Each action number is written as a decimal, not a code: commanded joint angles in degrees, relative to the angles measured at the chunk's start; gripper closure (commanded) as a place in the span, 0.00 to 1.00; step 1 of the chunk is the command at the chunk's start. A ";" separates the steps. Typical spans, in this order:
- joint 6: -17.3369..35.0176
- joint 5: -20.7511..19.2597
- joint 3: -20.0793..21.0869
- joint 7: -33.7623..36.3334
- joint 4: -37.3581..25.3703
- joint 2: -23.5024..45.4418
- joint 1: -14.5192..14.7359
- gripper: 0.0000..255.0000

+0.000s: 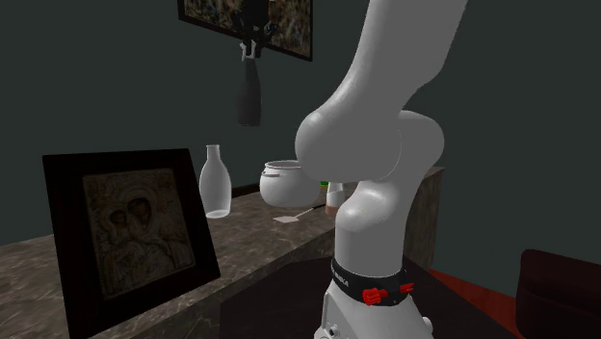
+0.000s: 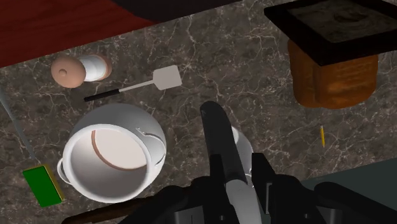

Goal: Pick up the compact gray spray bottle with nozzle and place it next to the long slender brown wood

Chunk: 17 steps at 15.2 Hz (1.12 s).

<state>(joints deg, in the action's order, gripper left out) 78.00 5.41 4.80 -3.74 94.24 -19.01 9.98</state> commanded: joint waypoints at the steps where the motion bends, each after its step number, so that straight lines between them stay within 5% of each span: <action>1: 0.15 -0.32 0.27 0.25 -4.48 4.61 -0.04 1.00; 8: -2.57 -2.10 1.55 1.99 -25.46 22.85 0.57 1.00; 13: -10.29 -4.24 2.06 3.34 -50.34 40.02 2.34 1.00; 17: -3.71 -3.59 1.91 2.79 -38.45 34.72 1.66 1.00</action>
<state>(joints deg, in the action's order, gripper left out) 72.87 1.71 6.74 -0.81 53.49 16.66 11.78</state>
